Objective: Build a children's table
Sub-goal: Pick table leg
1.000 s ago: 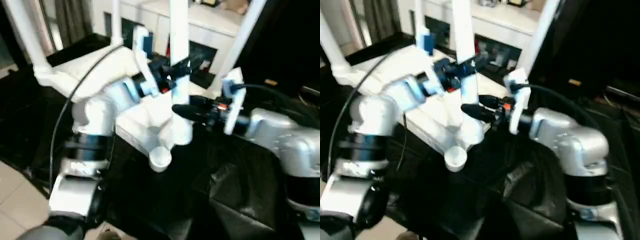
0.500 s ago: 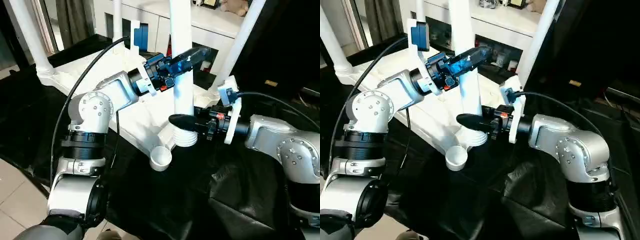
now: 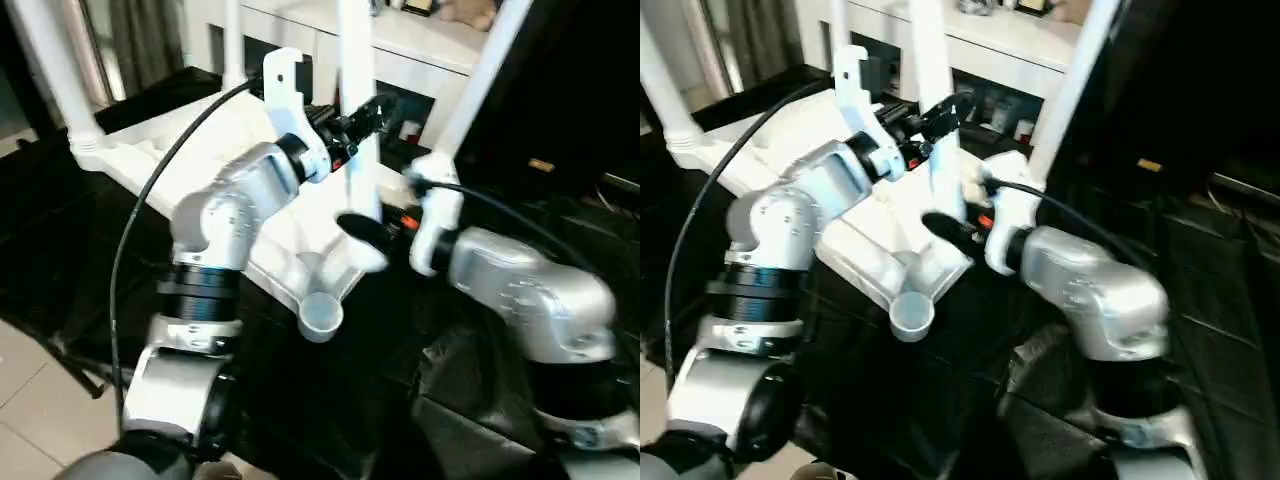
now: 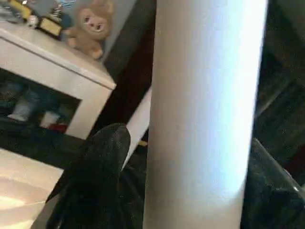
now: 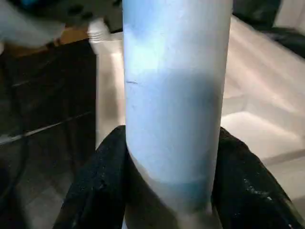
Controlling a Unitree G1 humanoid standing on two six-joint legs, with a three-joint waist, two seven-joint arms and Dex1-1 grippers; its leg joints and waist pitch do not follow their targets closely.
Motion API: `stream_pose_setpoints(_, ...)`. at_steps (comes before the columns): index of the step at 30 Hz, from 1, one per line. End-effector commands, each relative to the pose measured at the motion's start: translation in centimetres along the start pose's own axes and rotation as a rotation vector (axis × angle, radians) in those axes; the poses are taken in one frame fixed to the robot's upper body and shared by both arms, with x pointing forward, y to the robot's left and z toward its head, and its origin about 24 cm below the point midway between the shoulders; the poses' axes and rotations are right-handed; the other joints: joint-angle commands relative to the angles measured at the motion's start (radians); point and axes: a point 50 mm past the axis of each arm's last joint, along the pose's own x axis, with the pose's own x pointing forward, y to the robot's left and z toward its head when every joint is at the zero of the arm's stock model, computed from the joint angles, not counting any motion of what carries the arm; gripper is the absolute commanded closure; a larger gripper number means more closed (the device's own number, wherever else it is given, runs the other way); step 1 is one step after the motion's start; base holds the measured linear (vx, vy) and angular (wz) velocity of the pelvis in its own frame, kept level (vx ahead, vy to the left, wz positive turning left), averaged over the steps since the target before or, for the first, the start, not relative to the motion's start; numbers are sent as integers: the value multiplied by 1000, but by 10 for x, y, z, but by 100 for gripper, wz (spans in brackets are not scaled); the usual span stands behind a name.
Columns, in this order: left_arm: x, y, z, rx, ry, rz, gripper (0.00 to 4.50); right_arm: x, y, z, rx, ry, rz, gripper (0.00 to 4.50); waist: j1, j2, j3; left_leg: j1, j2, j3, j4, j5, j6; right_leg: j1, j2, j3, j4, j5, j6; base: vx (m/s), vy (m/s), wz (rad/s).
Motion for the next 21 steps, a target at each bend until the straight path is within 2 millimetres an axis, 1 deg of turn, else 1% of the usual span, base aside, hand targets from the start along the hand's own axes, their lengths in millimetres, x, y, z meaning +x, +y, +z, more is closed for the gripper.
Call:
stream_pose_setpoints(1,2,1,-2,8,7,22,185,-1,-1,7,-33,-30,-24,255,-1,6,-85,-6,0,18,-65,-76,-43,71,-43,37,-65,-203,-77,0,0,0)
stream_pose_setpoints(2,2,0,-2,0,3,17,185,0,1,8,-33,-37,-28,255,-1,8,-84,-6,0,18,-65,-79,-43,70,-43,37,-65,-203,-77,0,0,0)
stream_pose_setpoints(4,1,0,-2,3,8,17,216,1,3,9,-37,-45,-31,255,-2,8,-84,-7,-1,18,-66,-88,-42,71,-43,37,-67,-208,-76,0,0,0)
stream_pose_setpoints(6,1,1,-2,5,8,21,220,2,3,10,-38,-48,-33,255,-2,9,-84,-5,0,17,-66,-102,-43,69,-43,37,-69,-222,-72,0,0,0)
stream_pose_setpoints(7,2,3,-1,5,2,49,246,2,2,11,-50,-57,-60,255,-2,10,-84,-5,0,17,-66,-106,-45,69,-44,37,-69,-224,-69,0,0,0)
stream_pose_setpoints(8,1,4,0,3,-3,58,254,2,1,11,-63,-57,-72,255,-3,10,-83,-6,0,17,-67,-105,-46,69,-43,37,-69,-225,-68,0,0,0)
stream_pose_setpoints(9,1,4,0,3,-4,58,255,2,1,11,-66,-57,-74,255,-2,9,-84,-6,0,17,-67,-103,-46,70,-43,37,-69,-223,-65,0,0,0)
stream_pose_setpoints(10,1,3,1,5,-7,44,259,1,-1,12,-114,-50,-94,255,-2,11,-84,-6,-1,16,-66,-100,-48,70,-43,37,-68,-217,-65,0,0,0)
stream_pose_setpoints(12,1,2,2,3,-13,27,264,1,1,12,-113,-48,-53,255,-1,11,-84,-4,0,17,-66,-104,-46,69,-43,37,-69,-216,-66,0,0,0)
stream_pose_setpoints(13,1,-1,4,11,-20,-25,264,-1,-1,11,-103,-43,-49,220,-1,11,-84,-4,-1,17,-66,-103,-43,70,-43,37,-68,-207,-70,0,0,0)
stream_pose_setpoints(14,0,-2,5,13,-19,-41,264,-1,-1,11,-98,-41,-45,199,0,11,-84,-5,-1,17,-67,-103,-41,70,-43,37,-68,-206,-71,0,0,0)
stream_pose_setpoints(15,0,-3,5,16,-18,-67,264,-3,-2,11,-91,-37,-38,185,0,9,-84,-4,-1,17,-67,-100,-39,70,-43,37,-67,-204,-75,0,0,0)
stream_pose_setpoints(16,-1,-6,6,19,-14,-101,264,-4,-3,11,-82,-29,-25,179,0,10,-84,-4,0,17,-66,-100,-39,71,-43,37,-66,-200,-77,0,0,0)
stream_pose_setpoints(17,-3,-12,8,26,-2,-177,264,-10,-4,10,-69,-2,30,179,1,8,-85,-4,-1,18,-66,-96,-37,71,-43,37,-65,-194,-81,0,0,0)
stream_pose_setpoints(18,-6,-17,9,23,13,-243,264,-15,-4,10,-57,13,83,166,3,8,-85,-3,0,17,-66,-94,-33,73,-42,37,-62,-185,-86,0,0,0)
stream_pose_setpoints(19,-8,-22,9,13,27,-305,264,-21,-4,10,-55,23,122,143,4,10,-84,-2,1,18,-65,-95,-27,74,-43,38,-60,-167,-98,0,0,0)
stream_pose_setpoints(20,-12,-27,10,2,40,-371,264,-27,-5,10,-58,33,164,143,5,10,-84,-2,3,17,-65,-91,-26,74,-44,39,-58,-154,-106,0,0,0)
stream_pose_setpoints(21,-14,-29,11,2,50,-417,264,-32,-5,10,-60,42,196,141,7,10,-82,-2,2,19,-65,-98,-21,75,-43,38,-60,-154,-118,0,0,0)
